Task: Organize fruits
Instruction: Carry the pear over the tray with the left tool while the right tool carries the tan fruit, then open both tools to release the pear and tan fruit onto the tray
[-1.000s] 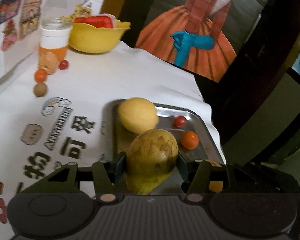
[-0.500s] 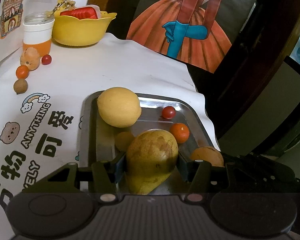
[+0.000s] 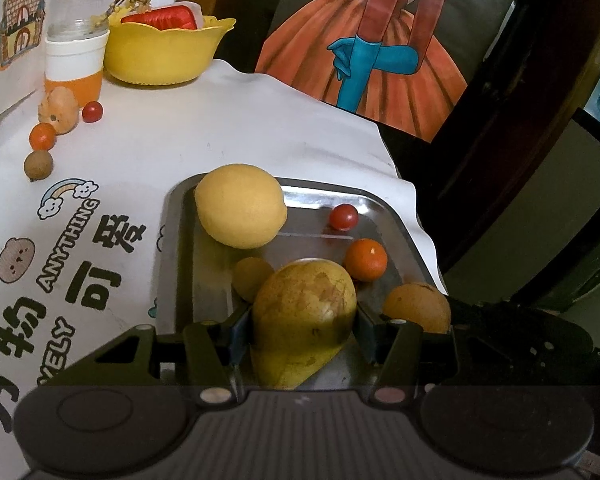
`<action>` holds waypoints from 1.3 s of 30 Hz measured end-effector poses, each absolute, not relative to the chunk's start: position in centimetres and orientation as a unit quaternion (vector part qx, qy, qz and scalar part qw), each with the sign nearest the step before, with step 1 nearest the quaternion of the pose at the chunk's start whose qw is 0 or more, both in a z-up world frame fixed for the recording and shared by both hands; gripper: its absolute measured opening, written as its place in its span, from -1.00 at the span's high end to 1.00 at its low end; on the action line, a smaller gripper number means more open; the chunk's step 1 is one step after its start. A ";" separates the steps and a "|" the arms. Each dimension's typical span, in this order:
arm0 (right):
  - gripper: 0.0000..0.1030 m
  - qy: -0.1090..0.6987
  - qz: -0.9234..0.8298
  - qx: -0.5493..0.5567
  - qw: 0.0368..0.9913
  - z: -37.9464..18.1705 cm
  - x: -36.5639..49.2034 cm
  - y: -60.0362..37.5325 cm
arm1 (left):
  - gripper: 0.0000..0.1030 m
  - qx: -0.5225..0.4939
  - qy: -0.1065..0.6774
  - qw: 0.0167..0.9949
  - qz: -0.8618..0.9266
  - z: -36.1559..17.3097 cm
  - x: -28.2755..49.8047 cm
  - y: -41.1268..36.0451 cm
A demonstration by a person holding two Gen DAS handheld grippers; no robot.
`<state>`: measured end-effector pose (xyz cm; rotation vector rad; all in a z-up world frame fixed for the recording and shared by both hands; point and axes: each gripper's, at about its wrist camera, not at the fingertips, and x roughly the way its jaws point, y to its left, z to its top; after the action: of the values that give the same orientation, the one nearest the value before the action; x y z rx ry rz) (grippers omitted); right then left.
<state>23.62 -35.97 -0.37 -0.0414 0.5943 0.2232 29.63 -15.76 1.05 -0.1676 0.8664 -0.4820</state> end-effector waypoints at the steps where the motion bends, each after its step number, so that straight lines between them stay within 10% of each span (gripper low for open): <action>1: 0.09 0.294 0.113 -0.018 0.949 -0.4 23.6 -35.9 | -0.13 -0.080 0.416 0.876 -0.231 1.0 29.7 -15.8; 25: 0.07 0.301 0.111 -0.058 0.945 -1.1 23.6 -34.5 | -0.14 -0.070 0.409 0.881 -0.226 0.5 29.2 -16.0; 39: -0.49 0.303 0.119 -0.069 0.943 -0.9 23.4 -34.2 | -0.49 -0.063 0.401 0.888 -0.215 0.6 28.5 -15.3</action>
<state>23.41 -34.15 -0.88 -0.1414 0.6175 0.2435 28.55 -15.27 0.62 -0.1318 0.8340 -0.4458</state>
